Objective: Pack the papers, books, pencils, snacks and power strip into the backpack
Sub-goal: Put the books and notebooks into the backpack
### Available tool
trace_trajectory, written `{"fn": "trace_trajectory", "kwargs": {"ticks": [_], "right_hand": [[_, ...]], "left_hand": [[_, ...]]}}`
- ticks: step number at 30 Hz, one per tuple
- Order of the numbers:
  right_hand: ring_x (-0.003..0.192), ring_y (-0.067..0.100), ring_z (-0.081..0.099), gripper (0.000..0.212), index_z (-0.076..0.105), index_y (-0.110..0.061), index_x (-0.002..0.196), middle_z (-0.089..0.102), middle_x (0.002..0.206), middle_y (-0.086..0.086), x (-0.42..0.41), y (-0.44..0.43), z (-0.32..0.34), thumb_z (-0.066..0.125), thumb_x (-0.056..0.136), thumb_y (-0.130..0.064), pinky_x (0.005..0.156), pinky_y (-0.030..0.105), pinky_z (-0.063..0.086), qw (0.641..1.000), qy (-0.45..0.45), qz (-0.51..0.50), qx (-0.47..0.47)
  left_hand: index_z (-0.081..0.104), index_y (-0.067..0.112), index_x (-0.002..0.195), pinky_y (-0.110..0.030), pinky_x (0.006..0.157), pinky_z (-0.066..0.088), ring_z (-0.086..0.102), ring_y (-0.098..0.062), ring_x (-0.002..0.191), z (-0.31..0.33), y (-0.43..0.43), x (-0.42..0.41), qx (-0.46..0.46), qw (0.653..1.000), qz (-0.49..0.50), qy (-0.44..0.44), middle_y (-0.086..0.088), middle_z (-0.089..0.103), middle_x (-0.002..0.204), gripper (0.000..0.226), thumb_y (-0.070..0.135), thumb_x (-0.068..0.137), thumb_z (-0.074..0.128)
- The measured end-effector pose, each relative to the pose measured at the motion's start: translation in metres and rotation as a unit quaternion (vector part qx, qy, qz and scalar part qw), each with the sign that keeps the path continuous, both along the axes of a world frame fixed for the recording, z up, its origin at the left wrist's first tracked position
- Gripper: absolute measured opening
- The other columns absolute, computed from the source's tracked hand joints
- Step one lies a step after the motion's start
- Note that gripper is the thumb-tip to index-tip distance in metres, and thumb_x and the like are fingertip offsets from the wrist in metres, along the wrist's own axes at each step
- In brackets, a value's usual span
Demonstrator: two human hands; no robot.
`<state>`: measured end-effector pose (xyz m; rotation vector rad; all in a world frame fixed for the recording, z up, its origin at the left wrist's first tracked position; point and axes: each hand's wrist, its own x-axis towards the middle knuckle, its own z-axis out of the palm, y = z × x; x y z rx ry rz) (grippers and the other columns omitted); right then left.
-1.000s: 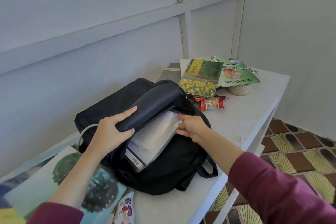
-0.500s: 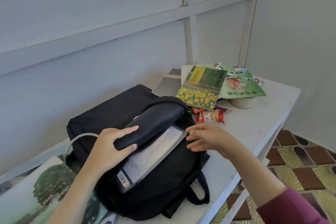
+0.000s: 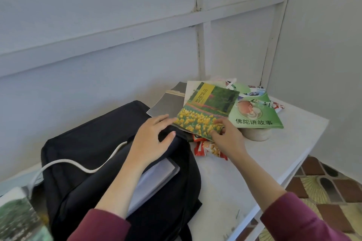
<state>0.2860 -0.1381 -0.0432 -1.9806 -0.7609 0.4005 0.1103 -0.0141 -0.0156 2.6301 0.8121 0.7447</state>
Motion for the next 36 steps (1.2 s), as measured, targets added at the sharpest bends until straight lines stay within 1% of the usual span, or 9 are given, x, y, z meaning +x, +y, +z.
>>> {"fn": "trace_trajectory", "kwargs": {"ticks": [5,10,17,20,24,26,29,31,36], "right_hand": [[0.064,0.008,0.047,0.031,0.06,-0.028,0.103,0.044,0.078,-0.015,0.006,0.005,-0.007,0.062,0.082,-0.007,0.066,0.028,0.044,0.994,0.083,-0.013,0.069],[0.057,0.016,0.056,0.037,0.059,-0.02,0.098,0.053,0.112,0.005,0.012,0.001,0.003,0.04,0.087,0.011,0.061,0.034,0.055,0.945,0.282,0.014,0.168],[0.052,0.02,0.056,0.045,0.06,-0.012,0.099,0.06,0.087,0.017,0.016,-0.021,0.02,0.028,0.086,0.018,0.043,0.023,0.047,0.878,0.402,0.109,0.238],[0.05,0.019,0.054,0.045,0.06,-0.012,0.101,0.059,0.086,0.017,0.007,-0.028,0.017,0.028,0.086,0.016,0.042,0.023,0.044,0.878,0.4,0.137,0.223],[0.047,0.02,0.052,0.044,0.06,-0.013,0.101,0.058,0.083,0.013,-0.007,-0.036,0.015,0.028,0.086,0.013,0.041,0.024,0.04,0.891,0.378,0.128,0.216],[0.046,0.019,0.051,0.041,0.06,-0.013,0.1,0.059,0.08,0.011,-0.017,-0.039,0.016,0.03,0.088,0.011,0.041,0.024,0.042,0.874,0.394,0.116,0.26],[0.051,0.017,0.055,0.031,0.061,-0.016,0.103,0.061,0.073,0.006,-0.036,-0.042,0.02,0.038,0.093,0.003,0.048,0.024,0.048,0.821,0.434,0.113,0.354],[0.061,0.016,0.059,0.028,0.06,-0.02,0.108,0.063,0.081,0.004,-0.048,-0.044,0.021,0.043,0.094,-0.003,0.056,0.026,0.053,0.813,0.425,0.114,0.381],[0.091,0.016,0.064,0.044,0.056,-0.025,0.122,0.064,0.109,0.001,-0.071,-0.051,0.018,0.043,0.093,0.006,0.074,0.032,0.057,0.812,0.419,0.075,0.399]], "left_hand": [[0.048,0.034,0.132,-0.026,0.101,0.029,0.039,-0.004,0.125,0.003,0.011,0.036,-0.128,0.992,-0.005,0.012,0.012,0.048,0.136,0.041,0.026,0.092,0.055],[0.056,0.035,0.123,-0.031,0.103,0.033,0.045,-0.007,0.118,0.003,0.016,0.041,-0.274,0.96,0.007,-0.053,0.009,0.053,0.132,0.033,0.02,0.093,0.053],[0.069,0.032,0.102,-0.033,0.098,0.042,0.059,-0.017,0.108,0.014,0.012,0.032,-0.401,0.903,0.009,-0.155,0.002,0.07,0.105,0.026,0.019,0.096,0.048],[0.071,0.026,0.097,-0.03,0.089,0.046,0.064,-0.016,0.098,0.022,0.008,0.028,-0.409,0.898,-0.005,-0.164,0.001,0.072,0.097,0.022,0.018,0.094,0.051],[0.07,0.022,0.091,-0.012,0.069,0.05,0.068,-0.005,0.084,0.028,-0.002,0.017,-0.396,0.904,-0.012,-0.16,0.009,0.073,0.086,0.026,0.0,0.087,0.057],[0.07,0.022,0.092,-0.012,0.066,0.051,0.068,-0.004,0.082,0.028,-0.011,0.012,-0.395,0.896,-0.013,-0.204,0.008,0.073,0.087,0.031,-0.005,0.087,0.055],[0.068,0.021,0.097,-0.014,0.067,0.052,0.067,-0.004,0.087,0.028,-0.026,0.004,-0.398,0.872,-0.008,-0.284,0.001,0.069,0.101,0.033,-0.007,0.087,0.053],[0.067,0.022,0.099,-0.015,0.07,0.052,0.066,-0.007,0.094,0.027,-0.034,-0.002,-0.398,0.864,-0.015,-0.31,-0.002,0.067,0.107,0.035,-0.008,0.087,0.053],[0.064,0.034,0.109,-0.028,0.088,0.051,0.06,-0.007,0.109,0.019,-0.051,-0.031,-0.332,0.908,-0.052,-0.252,0.006,0.064,0.118,0.042,-0.001,0.087,0.057]]}}
